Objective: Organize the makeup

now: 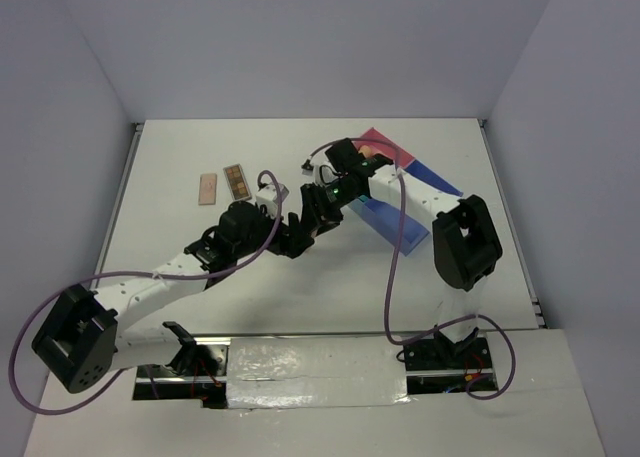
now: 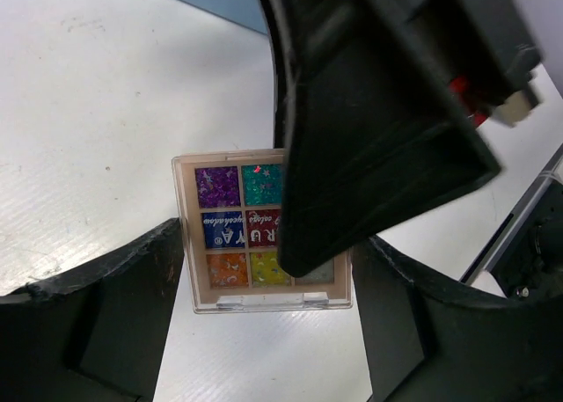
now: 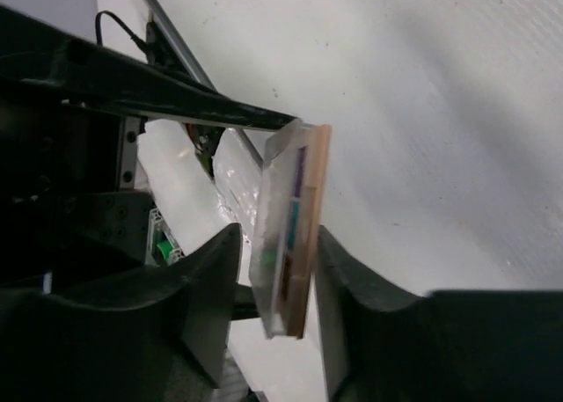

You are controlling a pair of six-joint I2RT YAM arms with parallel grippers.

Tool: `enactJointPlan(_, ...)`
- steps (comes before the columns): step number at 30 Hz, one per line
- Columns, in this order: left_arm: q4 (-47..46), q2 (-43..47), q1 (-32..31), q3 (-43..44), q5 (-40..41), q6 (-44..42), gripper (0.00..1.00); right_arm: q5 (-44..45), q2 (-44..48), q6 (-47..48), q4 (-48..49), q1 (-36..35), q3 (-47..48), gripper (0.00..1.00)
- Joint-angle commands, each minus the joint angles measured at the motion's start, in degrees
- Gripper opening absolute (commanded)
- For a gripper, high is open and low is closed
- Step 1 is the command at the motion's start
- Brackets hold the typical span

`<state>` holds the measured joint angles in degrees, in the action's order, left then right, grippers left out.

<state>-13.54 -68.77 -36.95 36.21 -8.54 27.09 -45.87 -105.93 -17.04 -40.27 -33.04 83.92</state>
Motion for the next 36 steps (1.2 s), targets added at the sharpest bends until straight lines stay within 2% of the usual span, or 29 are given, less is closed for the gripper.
enactJointPlan(1, -2.19, 2.33, -0.32, 2.29, 1.85, -0.90, 0.10, -0.36, -0.68, 0.51, -0.33, -0.45, 0.19, 0.43)
enactJointPlan(3, -1.84, 2.33, -0.32, 2.38, 2.12, -0.99, 0.13, -0.45, -0.59, 0.86, -0.25, -0.45, 0.02, 0.37)
enactJointPlan(4, -1.58, 2.33, -0.32, 2.29, 2.12, -0.90, 0.15, -0.63, -0.51, 1.04, -0.33, -0.36, -0.07, 0.29)
enactJointPlan(6, -1.49, 2.24, -0.32, 1.94, 2.03, -0.46, 0.27, -1.24, -0.24, 1.65, -0.25, -0.45, 0.01, 0.19)
enactJointPlan(7, -1.31, 2.33, -0.40, 1.85, 1.94, -0.29, 0.37, -1.42, -0.16, 1.83, 0.01, -0.45, 0.02, 0.17)
enactJointPlan(9, -1.05, 2.42, -0.32, 1.67, 2.12, 0.15, 0.44, -2.03, 0.46, 2.09, 0.37, -0.45, -0.16, 0.13)
enactJointPlan(11, -0.44, 2.85, -0.40, 1.76, 2.21, 0.42, 0.56, -2.12, 0.72, 2.62, 0.28, -0.36, -0.07, 0.11)
enactJointPlan(12, -0.17, 3.03, -0.32, 1.76, 2.12, 0.24, 0.57, -2.03, 0.90, 3.15, 0.28, -0.27, 0.19, 0.11)
enactJointPlan(15, 0.44, 4.17, -0.32, 1.68, 2.03, -0.02, 0.96, -1.51, 1.16, 4.64, -0.33, 0.25, 1.33, 0.09)
enactJointPlan(16, 0.71, 4.87, -0.40, 1.50, 2.12, -0.20, 0.99, -1.33, 1.16, 4.99, -0.60, 0.86, 1.68, 0.09)
enactJointPlan(26, 6.85, 11.98, -0.14, 0.45, 8.27, -0.81, 0.99, 6.13, 4.23, 13.78, -5.25, 7.45, 7.13, 0.06)
enactJointPlan(30, 9.49, 14.62, 0.56, -0.87, 14.15, 1.38, 0.99, 14.03, 10.54, 20.54, -5.52, 10.61, 5.56, 0.06)
enactJointPlan(34, 12.13, 16.30, 2.40, -2.10, 18.89, 5.15, 0.99, 29.47, 19.08, 31.68, -2.36, 13.69, -0.49, 0.06)
enactJointPlan(36, 13.36, 16.83, 3.37, -2.63, 19.96, 7.17, 0.99, 33.19, 23.72, 35.91, 0.97, 16.41, -4.61, 0.06)
